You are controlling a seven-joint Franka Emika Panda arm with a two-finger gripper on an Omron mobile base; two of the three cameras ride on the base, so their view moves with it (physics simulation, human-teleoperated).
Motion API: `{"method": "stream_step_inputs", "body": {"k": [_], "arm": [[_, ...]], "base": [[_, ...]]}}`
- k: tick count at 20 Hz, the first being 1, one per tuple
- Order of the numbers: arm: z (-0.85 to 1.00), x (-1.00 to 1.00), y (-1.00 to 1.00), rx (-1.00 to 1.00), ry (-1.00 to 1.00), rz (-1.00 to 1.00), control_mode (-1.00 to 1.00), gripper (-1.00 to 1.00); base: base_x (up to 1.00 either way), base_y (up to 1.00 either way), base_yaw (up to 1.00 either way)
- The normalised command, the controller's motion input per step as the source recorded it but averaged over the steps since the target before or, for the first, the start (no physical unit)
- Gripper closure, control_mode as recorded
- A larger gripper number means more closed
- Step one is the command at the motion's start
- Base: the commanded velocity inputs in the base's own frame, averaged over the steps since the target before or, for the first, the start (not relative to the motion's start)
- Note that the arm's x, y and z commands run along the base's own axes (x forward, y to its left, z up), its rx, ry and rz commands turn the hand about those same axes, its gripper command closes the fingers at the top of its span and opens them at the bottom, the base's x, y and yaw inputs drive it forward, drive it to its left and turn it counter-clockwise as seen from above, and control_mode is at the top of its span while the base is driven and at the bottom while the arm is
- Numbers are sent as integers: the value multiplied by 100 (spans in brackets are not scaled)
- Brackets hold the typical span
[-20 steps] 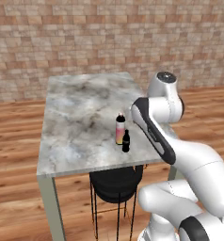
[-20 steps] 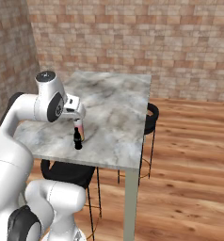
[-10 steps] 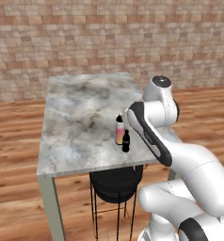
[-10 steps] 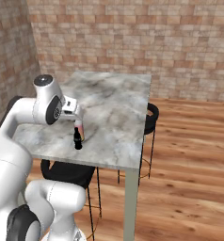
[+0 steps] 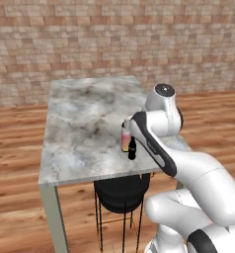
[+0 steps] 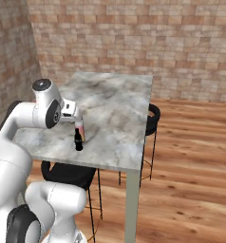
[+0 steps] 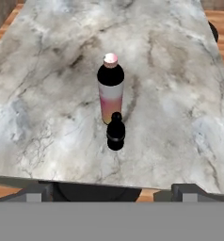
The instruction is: Place the large bottle from the dining counter next to the other large bottle outside the sink, and place the small bottle from the dining counter next to the other small bottle inside the sink.
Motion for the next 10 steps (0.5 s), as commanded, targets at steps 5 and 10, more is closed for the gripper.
{"method": "stream_step_inputs", "body": {"k": [5,10], "arm": [[-10,14,3,0,0,0,-100,-100],[-4,19,0,0,0,0,-100,-100]], "base": [[0,0,0],[0,0,0]]}}
